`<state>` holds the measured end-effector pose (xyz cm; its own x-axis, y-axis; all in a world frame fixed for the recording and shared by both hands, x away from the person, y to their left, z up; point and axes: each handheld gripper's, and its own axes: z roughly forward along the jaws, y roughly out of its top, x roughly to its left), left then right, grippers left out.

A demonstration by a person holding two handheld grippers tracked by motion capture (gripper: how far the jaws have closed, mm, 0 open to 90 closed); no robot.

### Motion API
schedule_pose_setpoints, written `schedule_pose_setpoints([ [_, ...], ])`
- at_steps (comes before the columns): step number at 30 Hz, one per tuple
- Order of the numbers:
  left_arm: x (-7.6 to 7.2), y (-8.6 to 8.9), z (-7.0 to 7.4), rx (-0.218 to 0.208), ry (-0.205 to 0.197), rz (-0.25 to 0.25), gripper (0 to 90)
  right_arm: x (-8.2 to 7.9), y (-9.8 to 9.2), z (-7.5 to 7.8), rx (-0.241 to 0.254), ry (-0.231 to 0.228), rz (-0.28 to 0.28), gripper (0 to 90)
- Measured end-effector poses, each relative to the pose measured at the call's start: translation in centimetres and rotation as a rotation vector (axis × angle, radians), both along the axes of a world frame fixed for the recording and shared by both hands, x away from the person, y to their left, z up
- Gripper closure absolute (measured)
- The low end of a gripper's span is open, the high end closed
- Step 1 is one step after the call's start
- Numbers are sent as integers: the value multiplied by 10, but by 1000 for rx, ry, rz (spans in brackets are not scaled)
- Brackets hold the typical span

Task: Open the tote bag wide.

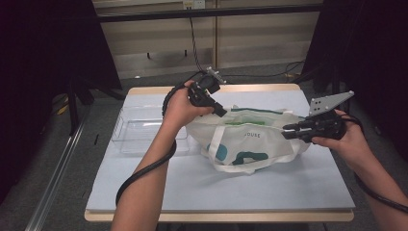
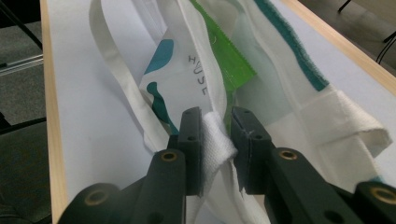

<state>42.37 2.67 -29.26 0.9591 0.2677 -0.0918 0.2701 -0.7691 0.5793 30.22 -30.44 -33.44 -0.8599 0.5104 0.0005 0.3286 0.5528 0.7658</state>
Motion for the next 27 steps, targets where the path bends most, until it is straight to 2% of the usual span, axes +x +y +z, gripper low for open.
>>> schedule_pose_setpoints([
  [7,4,-1,0,3,13,20,804,-5,-1,-6,16,4,13,743],
  [27,18,-3,-2,18,13,53,808,-14,-3,-20,39,15,38,743],
])
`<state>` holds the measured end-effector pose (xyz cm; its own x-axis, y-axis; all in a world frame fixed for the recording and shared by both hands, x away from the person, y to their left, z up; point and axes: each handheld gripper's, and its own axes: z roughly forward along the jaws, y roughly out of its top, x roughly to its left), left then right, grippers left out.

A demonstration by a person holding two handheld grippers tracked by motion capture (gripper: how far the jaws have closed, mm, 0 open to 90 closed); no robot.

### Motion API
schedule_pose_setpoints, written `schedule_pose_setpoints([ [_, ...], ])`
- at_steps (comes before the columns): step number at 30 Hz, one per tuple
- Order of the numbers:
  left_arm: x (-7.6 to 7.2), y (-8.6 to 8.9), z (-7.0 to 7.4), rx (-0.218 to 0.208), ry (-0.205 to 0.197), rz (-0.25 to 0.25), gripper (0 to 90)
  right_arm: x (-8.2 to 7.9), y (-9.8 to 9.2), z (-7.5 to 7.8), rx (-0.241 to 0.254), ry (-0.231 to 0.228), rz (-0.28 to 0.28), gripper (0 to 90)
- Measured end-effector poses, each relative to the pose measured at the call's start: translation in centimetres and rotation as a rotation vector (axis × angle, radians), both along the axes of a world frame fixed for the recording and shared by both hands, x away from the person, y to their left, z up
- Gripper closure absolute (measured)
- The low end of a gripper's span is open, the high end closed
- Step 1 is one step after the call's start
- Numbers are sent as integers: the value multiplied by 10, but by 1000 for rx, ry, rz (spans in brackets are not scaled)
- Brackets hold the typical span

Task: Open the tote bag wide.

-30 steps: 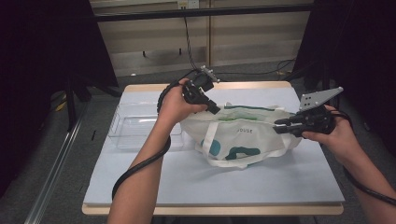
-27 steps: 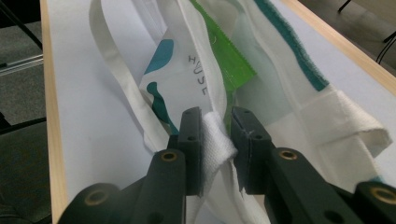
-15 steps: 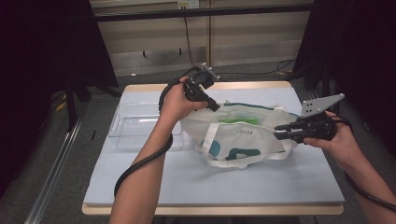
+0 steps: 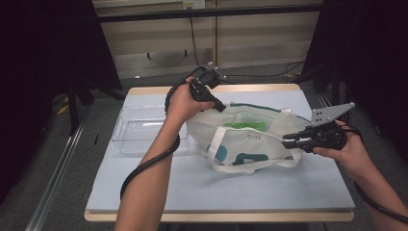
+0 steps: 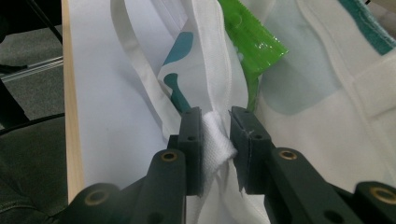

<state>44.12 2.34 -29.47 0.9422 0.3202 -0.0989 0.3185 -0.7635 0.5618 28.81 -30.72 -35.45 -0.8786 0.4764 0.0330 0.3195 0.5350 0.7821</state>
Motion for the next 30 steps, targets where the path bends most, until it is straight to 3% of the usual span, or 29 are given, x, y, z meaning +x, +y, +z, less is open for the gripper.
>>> schedule_pose_setpoints([
  [30,9,-2,-10,20,-5,47,813,-12,0,-19,8,18,2,741],
])
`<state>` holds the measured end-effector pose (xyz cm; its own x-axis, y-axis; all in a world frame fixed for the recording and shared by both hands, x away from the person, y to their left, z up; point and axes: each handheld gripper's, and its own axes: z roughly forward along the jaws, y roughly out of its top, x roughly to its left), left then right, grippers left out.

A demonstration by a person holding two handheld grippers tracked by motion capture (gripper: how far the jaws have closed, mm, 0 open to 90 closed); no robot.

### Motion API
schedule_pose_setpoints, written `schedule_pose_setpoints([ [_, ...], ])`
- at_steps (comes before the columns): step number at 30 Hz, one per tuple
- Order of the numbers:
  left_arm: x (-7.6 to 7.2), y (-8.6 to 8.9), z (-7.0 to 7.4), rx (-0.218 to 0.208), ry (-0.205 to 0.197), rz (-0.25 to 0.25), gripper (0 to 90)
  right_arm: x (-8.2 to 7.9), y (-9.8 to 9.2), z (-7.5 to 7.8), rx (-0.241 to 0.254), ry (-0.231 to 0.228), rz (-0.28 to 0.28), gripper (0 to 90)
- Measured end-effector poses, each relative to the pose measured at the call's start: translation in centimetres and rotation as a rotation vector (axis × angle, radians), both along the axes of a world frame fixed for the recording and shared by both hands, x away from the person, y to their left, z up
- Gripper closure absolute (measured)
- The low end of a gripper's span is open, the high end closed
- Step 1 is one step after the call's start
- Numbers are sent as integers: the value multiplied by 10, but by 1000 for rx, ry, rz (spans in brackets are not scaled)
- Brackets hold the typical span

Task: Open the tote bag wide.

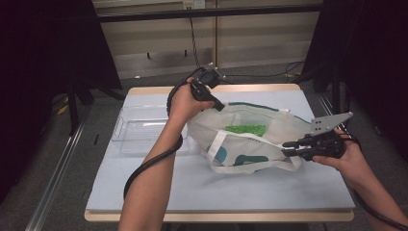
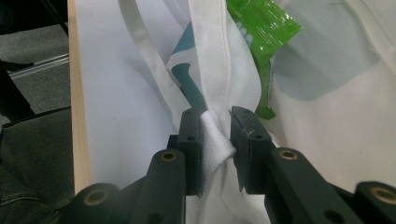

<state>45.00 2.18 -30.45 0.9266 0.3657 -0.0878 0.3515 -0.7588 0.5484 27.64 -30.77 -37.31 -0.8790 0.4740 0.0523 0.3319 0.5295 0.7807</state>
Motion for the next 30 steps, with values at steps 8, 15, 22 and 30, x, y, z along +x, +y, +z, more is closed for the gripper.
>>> schedule_pose_setpoints([
  [8,2,0,-3,-4,0,10,814,-3,-1,-6,10,6,3,739],
  [15,4,2,-7,-2,3,25,813,-5,-1,-12,15,13,-1,738],
  [22,6,2,-10,3,2,20,813,-6,-2,-16,22,16,1,738],
  [30,8,1,-12,8,-2,31,813,-7,-2,-21,23,23,1,736],
])
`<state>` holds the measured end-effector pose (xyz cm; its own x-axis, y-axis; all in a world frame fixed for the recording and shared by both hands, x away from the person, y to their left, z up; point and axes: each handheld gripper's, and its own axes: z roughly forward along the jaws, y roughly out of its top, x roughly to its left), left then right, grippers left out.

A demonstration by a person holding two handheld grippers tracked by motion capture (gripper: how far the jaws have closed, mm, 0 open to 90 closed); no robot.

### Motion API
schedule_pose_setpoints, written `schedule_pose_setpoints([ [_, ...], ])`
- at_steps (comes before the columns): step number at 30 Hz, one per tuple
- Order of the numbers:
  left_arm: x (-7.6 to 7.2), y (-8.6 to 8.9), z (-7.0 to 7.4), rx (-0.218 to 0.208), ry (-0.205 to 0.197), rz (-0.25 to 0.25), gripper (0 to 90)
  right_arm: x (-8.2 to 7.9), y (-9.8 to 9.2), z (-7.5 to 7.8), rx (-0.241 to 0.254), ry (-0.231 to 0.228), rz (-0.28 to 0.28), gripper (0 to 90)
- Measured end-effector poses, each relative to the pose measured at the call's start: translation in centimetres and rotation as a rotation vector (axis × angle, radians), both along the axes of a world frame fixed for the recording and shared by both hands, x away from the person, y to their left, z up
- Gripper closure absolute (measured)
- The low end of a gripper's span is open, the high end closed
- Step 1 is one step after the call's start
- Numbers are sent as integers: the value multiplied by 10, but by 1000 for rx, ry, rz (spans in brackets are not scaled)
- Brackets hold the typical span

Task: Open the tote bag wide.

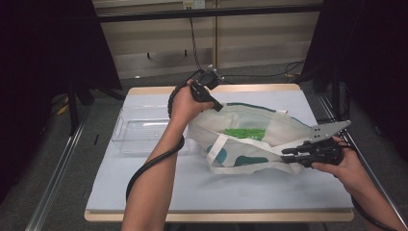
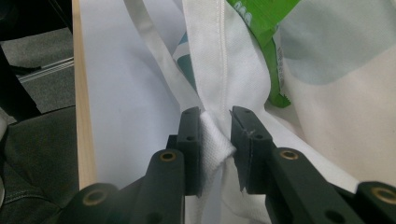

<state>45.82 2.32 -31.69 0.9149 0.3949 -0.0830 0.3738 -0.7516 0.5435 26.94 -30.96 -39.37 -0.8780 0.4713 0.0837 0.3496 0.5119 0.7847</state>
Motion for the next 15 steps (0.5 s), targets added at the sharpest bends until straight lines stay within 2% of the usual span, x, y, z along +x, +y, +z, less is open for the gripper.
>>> schedule_pose_setpoints([
  [6,1,0,-3,-4,1,20,813,-2,0,-5,2,13,7,735],
  [15,4,0,-6,4,3,19,815,-4,0,-12,2,24,12,734],
])
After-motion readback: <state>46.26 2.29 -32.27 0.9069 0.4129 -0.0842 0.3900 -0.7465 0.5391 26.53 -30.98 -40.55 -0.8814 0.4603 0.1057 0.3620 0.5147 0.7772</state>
